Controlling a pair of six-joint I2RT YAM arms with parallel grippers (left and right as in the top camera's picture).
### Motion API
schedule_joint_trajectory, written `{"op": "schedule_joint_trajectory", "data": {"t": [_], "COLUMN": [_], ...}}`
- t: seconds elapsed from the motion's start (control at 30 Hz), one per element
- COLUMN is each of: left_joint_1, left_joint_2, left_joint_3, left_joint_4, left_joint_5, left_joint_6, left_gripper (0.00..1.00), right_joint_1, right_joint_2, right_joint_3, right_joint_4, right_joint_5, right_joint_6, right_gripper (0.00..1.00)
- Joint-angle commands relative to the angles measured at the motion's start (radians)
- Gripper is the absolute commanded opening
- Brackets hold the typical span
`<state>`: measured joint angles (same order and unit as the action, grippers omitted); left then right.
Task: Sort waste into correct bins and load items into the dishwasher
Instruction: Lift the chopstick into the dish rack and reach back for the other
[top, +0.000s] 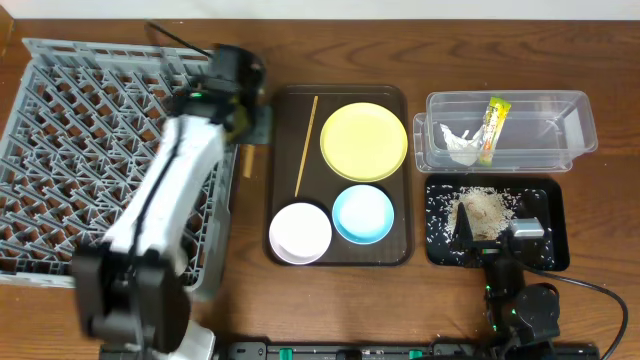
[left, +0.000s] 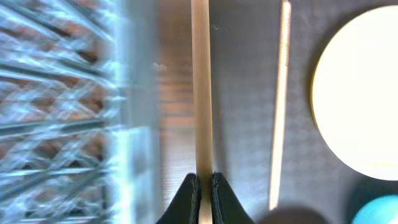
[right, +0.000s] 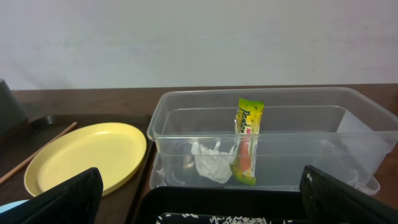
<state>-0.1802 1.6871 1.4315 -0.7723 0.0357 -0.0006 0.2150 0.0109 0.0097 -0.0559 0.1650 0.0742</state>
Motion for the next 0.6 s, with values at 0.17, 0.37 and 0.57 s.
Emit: {"op": "schedule_joint_trajectory", "data": {"t": [0.17,0.37,0.57], "left_joint_1": [0.066,0.083,0.084], "left_joint_2": [0.028,0.053,0.052], "left_joint_3": [-0.032,-0.032,-0.032], "left_joint_4": [-0.043,-0.039,-0.043], "left_joint_5": [-0.139,-0.180,-0.178], "left_joint_6": [0.198,0.179,0.119], "left_gripper": [0.06,0.06,0.14], "right_joint_1": [-0.018,-0.018,-0.018], "right_joint_2": [-0.006,-0.006,-0.006], "right_joint_3": [-0.005,-0.005,-0.005], "right_joint_4": [0.000,0.000,0.000], "right_joint_5": [-0.001,-0.001,-0.001], "right_joint_6": [-0.009,-0.009,-0.009], "right_gripper": [0.99,0.99,0.99]}}
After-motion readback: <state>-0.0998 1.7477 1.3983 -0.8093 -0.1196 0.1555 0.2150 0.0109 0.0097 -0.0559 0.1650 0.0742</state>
